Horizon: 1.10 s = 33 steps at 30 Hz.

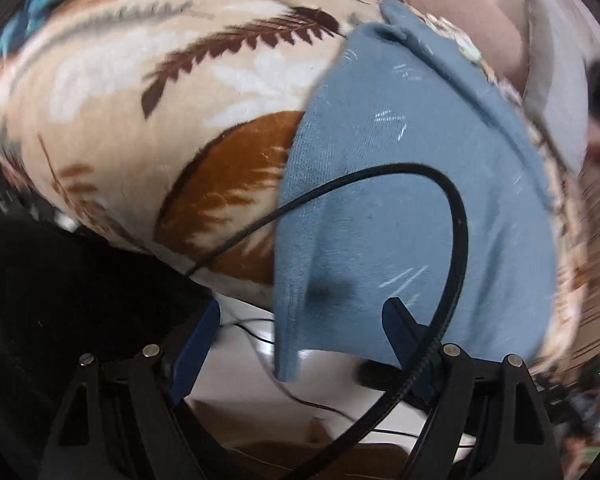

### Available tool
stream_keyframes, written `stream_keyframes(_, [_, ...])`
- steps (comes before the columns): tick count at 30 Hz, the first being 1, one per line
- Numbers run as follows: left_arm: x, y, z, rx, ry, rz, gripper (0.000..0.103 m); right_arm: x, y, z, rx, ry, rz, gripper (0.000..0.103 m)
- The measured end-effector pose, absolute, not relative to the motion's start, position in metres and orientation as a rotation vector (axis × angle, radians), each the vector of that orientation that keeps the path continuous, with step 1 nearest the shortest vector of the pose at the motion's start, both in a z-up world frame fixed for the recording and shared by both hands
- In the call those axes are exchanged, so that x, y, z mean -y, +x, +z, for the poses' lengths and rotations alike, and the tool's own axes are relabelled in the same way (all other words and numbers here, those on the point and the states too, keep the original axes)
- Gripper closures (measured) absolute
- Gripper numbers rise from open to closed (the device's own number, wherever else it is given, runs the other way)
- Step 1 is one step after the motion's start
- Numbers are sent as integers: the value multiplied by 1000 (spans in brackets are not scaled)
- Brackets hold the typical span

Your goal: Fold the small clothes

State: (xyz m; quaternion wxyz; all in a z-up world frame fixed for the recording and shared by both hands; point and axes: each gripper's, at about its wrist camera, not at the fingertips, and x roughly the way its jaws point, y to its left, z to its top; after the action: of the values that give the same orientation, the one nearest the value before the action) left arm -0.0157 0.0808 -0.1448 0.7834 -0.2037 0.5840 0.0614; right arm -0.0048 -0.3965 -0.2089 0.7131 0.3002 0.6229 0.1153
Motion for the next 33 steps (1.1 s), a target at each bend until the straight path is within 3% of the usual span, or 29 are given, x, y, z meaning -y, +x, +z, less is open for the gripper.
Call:
stream_keyframes(10, [-52, -4, -146, -1189, -191, 206, 20, 401, -5, -227, -1304, 746, 191, 32])
stream_keyframes(27, [-76, 12, -173, -1238, -371, 143, 19, 392, -3, -219, -1296, 702, 133, 32])
stream_keyframes(28, [-78, 12, -173, -1238, -379, 137, 20, 391, -1, -222, -1307, 702, 139, 32])
stream_keyframes(30, [-87, 11, -170, -1237, -468, 102, 38, 388, 3, -231, -1334, 692, 142, 33])
stream_keyframes(33, [-116, -4, -161, -1183, -586, 160, 40, 389, 3, -237, -1356, 687, 122, 36])
